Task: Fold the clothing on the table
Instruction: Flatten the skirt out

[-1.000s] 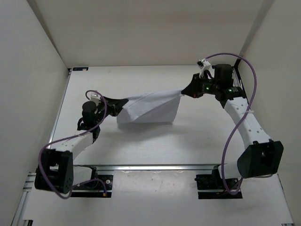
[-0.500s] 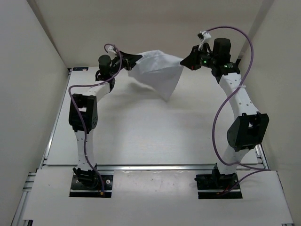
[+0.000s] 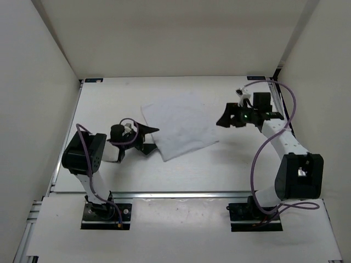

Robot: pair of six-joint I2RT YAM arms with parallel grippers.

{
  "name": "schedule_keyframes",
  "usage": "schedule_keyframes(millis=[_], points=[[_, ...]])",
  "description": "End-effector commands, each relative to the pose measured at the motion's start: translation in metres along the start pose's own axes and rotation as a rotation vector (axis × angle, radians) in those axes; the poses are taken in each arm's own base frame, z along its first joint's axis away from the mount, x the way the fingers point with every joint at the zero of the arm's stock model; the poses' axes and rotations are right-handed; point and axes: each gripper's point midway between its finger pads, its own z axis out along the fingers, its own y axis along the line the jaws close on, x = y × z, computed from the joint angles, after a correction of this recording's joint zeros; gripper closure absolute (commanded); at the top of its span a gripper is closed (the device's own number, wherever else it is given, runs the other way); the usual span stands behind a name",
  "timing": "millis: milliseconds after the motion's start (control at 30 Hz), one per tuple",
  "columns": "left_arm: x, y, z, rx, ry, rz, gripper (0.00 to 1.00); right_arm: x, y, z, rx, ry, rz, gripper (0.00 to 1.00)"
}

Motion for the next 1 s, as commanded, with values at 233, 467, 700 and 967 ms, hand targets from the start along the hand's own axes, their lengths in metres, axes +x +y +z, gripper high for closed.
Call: schedule_keyframes(millis=[233,467,700,967], points=[[0.01,-0.01,-0.059,-0.001,-0.054,0.157,0.02,0.046,-0.021,-0.035,0.125,0.046,-0.03,0.13],[0.051,0.007,-0.061,-0.173,0.031,0.206,0.01,0.061,-0.013,-0.014,0.065,0.131,-0.072,0.15],[0.059,0.001,-0.087,-0.253,-0.128,0.515,0.01,0.084,-0.04,-0.018,0.127,0.208,0.023,0.29],[0.082,0.068,-0.1,-0.538,-0.052,0.42,0.02,0.088,-0.038,0.01,0.068,0.319,-0.086,0.2]])
